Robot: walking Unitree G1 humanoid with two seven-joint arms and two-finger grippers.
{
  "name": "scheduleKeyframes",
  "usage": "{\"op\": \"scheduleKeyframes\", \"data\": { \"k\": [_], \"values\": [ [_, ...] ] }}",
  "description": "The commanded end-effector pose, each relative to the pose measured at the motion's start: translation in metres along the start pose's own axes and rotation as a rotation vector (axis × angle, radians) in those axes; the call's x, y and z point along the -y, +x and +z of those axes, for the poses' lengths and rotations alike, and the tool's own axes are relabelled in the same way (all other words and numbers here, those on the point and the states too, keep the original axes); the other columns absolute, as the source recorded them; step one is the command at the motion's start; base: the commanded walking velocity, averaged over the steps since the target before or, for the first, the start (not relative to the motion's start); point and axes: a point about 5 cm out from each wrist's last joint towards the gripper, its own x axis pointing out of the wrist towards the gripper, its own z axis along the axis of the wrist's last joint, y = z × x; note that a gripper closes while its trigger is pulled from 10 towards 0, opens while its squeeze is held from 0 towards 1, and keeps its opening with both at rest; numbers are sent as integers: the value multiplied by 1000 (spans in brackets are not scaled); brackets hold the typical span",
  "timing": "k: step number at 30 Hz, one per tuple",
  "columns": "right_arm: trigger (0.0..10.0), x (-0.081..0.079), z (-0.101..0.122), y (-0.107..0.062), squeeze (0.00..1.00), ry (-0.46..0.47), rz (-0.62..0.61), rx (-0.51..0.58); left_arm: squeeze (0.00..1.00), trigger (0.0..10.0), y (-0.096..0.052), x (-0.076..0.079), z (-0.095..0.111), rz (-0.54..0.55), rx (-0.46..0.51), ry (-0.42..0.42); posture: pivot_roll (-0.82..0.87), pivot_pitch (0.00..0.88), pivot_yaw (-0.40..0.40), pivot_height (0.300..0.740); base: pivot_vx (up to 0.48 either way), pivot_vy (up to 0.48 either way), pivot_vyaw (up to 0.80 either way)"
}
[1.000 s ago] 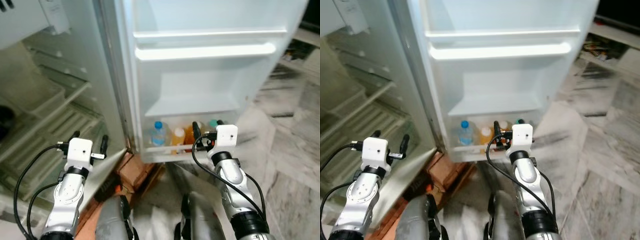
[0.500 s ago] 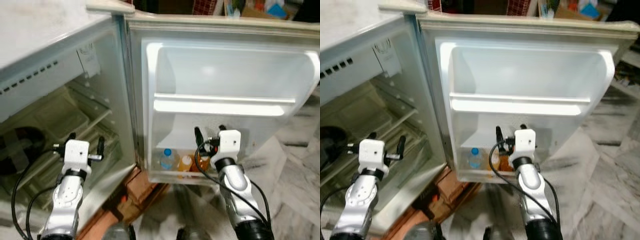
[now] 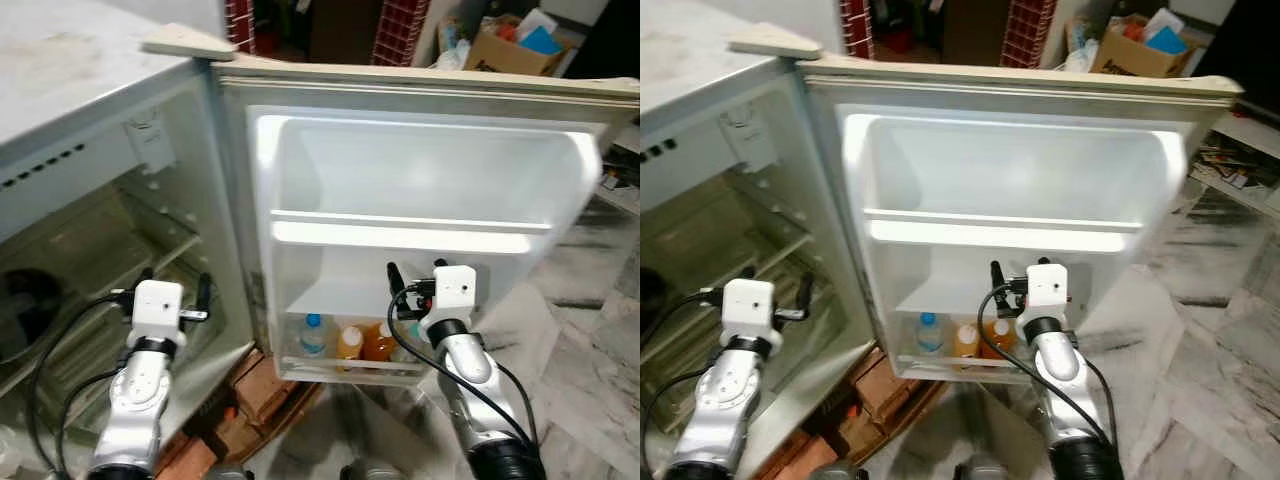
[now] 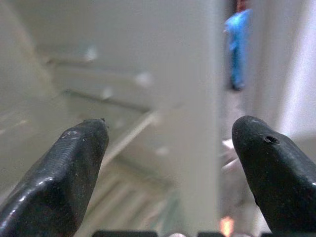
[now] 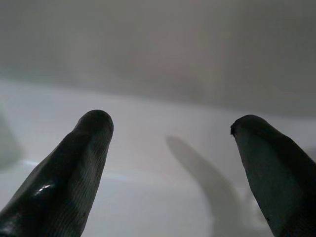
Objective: Restocking fridge
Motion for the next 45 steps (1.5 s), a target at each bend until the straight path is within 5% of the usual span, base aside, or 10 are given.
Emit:
{"op": "scheduleKeyframes", "data": {
  "k": [1, 8, 14, 21, 45],
  "values": [
    [10000, -1, 5, 3, 0, 10, -5, 15, 0, 10000, -5, -7, -7, 8, -34, 23, 13, 0, -41, 740, 0, -458, 0],
    [10000, -9, 6, 4, 0, 20, 58, 24, 0, 10000, -5, -9, -7, 13, -33, 22, 17, 4, -40, 740, 0, -449, 0],
    [10000, -38, 1, -2, 0, 74, 341, -34, 0, 10000, -6, -9, -8, 11, -38, 19, 21, 7, -41, 740, 0, -382, 0],
    [10000, -46, -5, -13, 0, 86, 578, -111, 0, 10000, -6, -10, -9, 7, -42, 24, 22, 8, -39, 740, 0, -380, 0],
    [10000, -12, 17, 11, 0, -1, 322, 29, 0, 10000, -3, -9, -10, -8, -48, 57, 30, 0, -30, 740, 0, -365, 153]
  ]
}}
